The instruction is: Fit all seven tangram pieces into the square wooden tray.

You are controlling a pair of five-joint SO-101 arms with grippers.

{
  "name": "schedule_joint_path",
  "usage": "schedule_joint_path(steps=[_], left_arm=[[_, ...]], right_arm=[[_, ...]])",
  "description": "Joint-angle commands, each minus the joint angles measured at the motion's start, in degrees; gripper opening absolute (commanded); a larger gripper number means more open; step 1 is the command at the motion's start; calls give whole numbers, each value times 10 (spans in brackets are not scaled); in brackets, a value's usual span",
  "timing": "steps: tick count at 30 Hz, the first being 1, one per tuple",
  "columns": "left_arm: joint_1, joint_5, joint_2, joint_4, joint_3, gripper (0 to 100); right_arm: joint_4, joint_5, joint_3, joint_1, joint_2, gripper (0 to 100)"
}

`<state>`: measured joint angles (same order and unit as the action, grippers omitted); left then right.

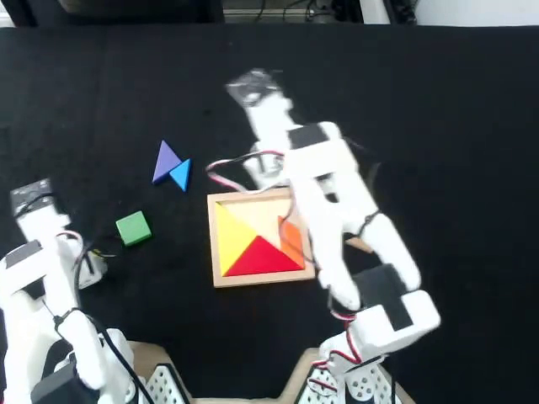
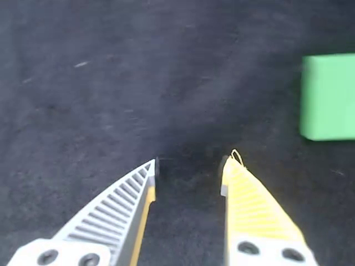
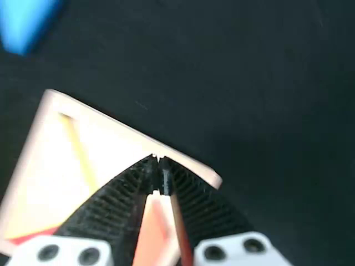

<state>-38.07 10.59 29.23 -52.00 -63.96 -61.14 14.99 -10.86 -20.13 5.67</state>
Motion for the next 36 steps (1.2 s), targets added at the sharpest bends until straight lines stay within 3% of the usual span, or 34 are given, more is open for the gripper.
schedule_joint_path(steps=[1, 5, 9, 16, 21, 25, 28, 36], left_arm=[[-88, 6, 13, -11, 22, 202], [-206, 53, 12, -9, 14, 202], [-260, 60, 12, 14, -10, 202], [-240, 33, 12, 17, -15, 202], [-210, 30, 12, 18, -26, 202], [-210, 30, 12, 18, -27, 202], [-210, 30, 12, 18, -27, 202], [-209, 30, 12, 18, -27, 202]], right_arm=[[-11, 28, 118, -106, 17, 18], [-2, -18, 251, -139, 116, 106], [34, -42, 397, -157, 255, 119], [46, -42, 674, -186, 493, 42], [48, -39, 883, -200, 635, 75], [76, -18, 1010, -189, 742, 37], [78, 39, 1050, -187, 792, 28], [-40, 76, 1000, -171, 749, 31]])
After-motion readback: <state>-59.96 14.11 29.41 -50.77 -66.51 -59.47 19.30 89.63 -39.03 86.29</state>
